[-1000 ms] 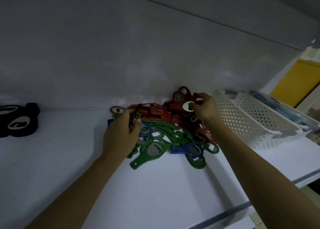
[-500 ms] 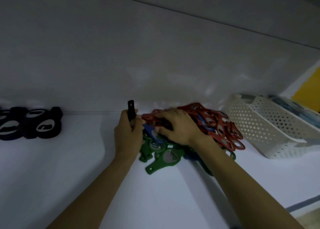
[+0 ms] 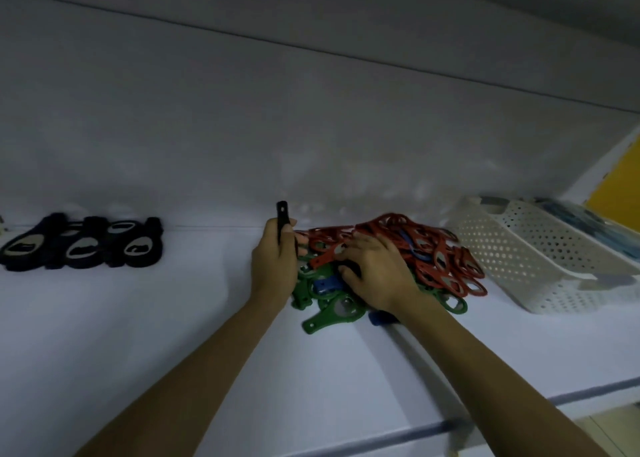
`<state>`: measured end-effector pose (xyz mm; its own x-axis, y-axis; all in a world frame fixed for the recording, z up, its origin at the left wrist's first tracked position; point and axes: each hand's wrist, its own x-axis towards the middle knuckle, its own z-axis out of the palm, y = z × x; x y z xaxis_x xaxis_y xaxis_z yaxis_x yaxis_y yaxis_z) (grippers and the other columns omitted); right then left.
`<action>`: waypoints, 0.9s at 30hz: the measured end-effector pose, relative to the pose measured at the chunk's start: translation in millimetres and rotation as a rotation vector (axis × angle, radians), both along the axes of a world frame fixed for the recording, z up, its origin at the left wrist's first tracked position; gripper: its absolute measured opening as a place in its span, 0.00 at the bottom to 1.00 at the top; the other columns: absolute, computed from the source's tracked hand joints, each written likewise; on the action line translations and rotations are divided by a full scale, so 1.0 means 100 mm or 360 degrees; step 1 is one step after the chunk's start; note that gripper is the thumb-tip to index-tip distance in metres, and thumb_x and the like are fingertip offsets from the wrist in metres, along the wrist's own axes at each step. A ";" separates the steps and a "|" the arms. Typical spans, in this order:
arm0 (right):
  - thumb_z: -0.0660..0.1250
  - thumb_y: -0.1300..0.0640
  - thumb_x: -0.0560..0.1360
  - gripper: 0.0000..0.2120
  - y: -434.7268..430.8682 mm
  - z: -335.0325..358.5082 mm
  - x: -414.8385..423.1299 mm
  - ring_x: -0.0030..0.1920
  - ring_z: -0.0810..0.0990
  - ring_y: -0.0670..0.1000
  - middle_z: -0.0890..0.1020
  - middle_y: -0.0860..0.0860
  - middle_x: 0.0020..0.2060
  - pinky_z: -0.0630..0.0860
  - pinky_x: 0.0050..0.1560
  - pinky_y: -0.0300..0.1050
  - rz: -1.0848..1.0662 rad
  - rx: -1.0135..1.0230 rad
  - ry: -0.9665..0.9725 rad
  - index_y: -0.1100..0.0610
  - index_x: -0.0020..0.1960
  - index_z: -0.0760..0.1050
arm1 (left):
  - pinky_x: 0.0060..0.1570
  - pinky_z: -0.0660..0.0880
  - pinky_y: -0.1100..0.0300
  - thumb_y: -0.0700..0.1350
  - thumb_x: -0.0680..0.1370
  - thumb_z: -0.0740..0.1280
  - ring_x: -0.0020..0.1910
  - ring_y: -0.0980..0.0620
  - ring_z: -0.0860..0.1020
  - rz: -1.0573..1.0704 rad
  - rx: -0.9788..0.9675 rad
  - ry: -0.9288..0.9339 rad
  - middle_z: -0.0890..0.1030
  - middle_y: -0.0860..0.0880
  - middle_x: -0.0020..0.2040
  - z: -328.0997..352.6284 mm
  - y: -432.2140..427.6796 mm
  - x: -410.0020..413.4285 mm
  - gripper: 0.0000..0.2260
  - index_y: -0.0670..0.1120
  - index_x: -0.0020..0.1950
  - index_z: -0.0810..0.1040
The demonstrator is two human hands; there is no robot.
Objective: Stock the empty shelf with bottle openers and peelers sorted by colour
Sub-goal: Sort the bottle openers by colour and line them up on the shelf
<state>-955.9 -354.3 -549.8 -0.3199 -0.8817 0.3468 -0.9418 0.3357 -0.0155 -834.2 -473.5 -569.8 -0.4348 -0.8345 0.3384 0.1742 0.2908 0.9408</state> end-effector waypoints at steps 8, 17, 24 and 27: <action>0.66 0.56 0.77 0.09 -0.53 0.25 0.91 0.42 0.81 0.47 0.83 0.51 0.46 0.77 0.44 0.42 0.0299 -0.0826 -0.1144 0.58 0.53 0.81 | 0.49 0.72 0.69 0.42 0.81 0.60 0.50 0.52 0.78 -0.0152 -0.0253 -0.0028 0.80 0.44 0.52 0.22 -0.23 0.69 0.08 0.48 0.51 0.79; 0.65 0.64 0.77 0.08 -1.23 0.39 1.57 0.33 0.79 0.41 0.81 0.49 0.35 0.70 0.31 0.31 0.0677 -0.0549 -0.1654 0.56 0.41 0.77 | 0.41 0.76 0.61 0.45 0.80 0.61 0.40 0.55 0.79 0.0002 -0.0745 -0.0478 0.81 0.48 0.41 0.12 -0.90 1.68 0.10 0.41 0.51 0.78; 0.62 0.60 0.79 0.07 -2.01 0.39 1.59 0.31 0.75 0.47 0.78 0.51 0.33 0.69 0.28 0.37 -0.0047 -0.0486 -0.2166 0.58 0.43 0.75 | 0.57 0.73 0.52 0.52 0.72 0.73 0.57 0.48 0.75 0.0556 -0.0893 -0.0811 0.79 0.47 0.57 -0.13 -1.21 1.91 0.23 0.43 0.62 0.76; 0.64 0.62 0.78 0.11 -2.29 0.32 1.56 0.28 0.72 0.48 0.75 0.53 0.30 0.66 0.24 0.39 -0.0246 -0.0377 -0.2249 0.59 0.37 0.73 | 0.60 0.70 0.51 0.51 0.71 0.73 0.60 0.46 0.74 0.0590 -0.0993 -0.1008 0.79 0.46 0.58 -0.15 -1.22 1.87 0.23 0.44 0.64 0.76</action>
<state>-800.4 -583.5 -517.3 -0.5981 -0.7748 -0.2048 -0.0463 0.2885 -0.9564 -646.9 -595.2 -584.3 -0.4342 -0.7047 0.5611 -0.5162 0.7051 0.4861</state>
